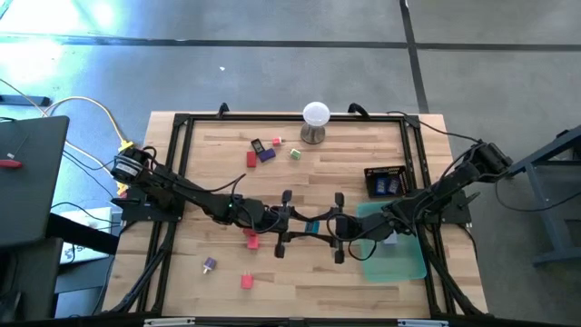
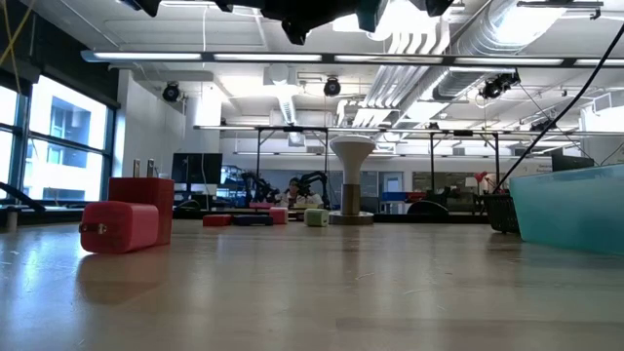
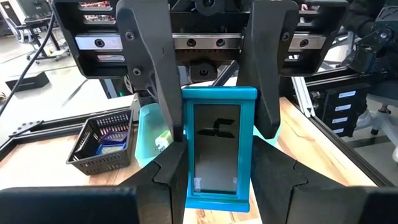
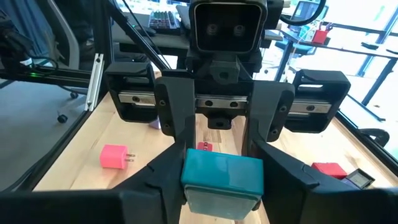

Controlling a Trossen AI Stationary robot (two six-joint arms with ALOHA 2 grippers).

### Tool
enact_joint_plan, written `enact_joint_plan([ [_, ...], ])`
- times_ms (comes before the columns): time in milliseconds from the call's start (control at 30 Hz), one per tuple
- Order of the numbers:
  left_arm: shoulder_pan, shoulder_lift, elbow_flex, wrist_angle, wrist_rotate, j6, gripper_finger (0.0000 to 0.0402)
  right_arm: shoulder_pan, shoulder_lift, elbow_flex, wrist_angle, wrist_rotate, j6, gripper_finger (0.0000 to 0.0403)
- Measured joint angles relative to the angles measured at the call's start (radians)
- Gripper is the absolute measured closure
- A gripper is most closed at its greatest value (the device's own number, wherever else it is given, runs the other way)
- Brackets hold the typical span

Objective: Pick & Place Office items
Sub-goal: Put the light blue charger adapter into the green bin

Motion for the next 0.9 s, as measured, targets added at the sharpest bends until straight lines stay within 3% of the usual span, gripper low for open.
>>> enact_joint_plan([
  [333,0.0,0.001,0.0,0.004,0.004,-0.002,0.0235,0.0,0.0,0.0,-0.004,-0.01,0.001,0.0257],
  [900,0.002,0.001,0.0,-0.009,0.005,-0.01,0.0225,0.001,0.0,0.0,-0.034,-0.004,0.029,0.0258],
])
